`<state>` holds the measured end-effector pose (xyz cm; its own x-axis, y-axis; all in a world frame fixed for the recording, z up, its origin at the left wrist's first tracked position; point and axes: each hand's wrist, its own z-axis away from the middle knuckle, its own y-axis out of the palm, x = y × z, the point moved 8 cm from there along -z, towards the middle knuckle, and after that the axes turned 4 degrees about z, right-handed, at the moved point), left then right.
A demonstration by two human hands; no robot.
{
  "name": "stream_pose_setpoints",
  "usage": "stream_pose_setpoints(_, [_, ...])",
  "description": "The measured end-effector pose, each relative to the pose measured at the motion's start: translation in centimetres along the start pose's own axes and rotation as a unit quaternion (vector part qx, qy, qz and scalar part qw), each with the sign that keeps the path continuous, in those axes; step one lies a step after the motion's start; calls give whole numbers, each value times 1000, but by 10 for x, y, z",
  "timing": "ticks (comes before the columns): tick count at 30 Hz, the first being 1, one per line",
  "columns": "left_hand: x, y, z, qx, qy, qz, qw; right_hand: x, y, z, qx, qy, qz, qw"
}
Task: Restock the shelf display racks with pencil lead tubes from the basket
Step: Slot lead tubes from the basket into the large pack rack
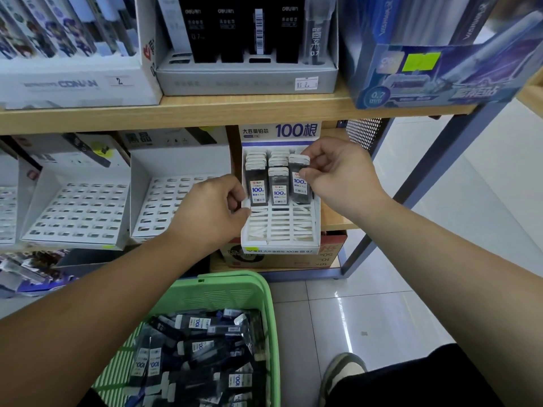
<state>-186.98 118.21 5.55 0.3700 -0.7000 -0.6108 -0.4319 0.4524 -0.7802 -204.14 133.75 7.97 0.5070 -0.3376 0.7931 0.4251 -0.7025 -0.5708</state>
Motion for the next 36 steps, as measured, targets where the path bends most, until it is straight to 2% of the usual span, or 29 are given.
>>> stream_pose_setpoints(13, [5, 5, 0, 13, -14, 15, 1000, 3, 10, 4, 13, -30, 46, 998])
stream_pose_setpoints(18, [6, 12, 4, 17, -9, 25, 999, -3, 2, 2, -35, -78, 153, 985])
stream_pose_setpoints(23, [5, 12, 7, 7, -8, 39, 999, -2, 3, 5, -33, -94, 205, 974])
stream_pose_setpoints(31, [11, 14, 14, 10, -56, 83, 995, -15, -3, 4, -38, 16, 197, 979])
stream_pose_setpoints(34, [13, 5, 22, 25, -67, 83, 994, 13, -8, 14, -45, -16, 242, 969])
stream_pose_setpoints(36, [15, -2, 29, 42, -69, 82, 993, 35, -1, 30, -17, -41, 245, 969])
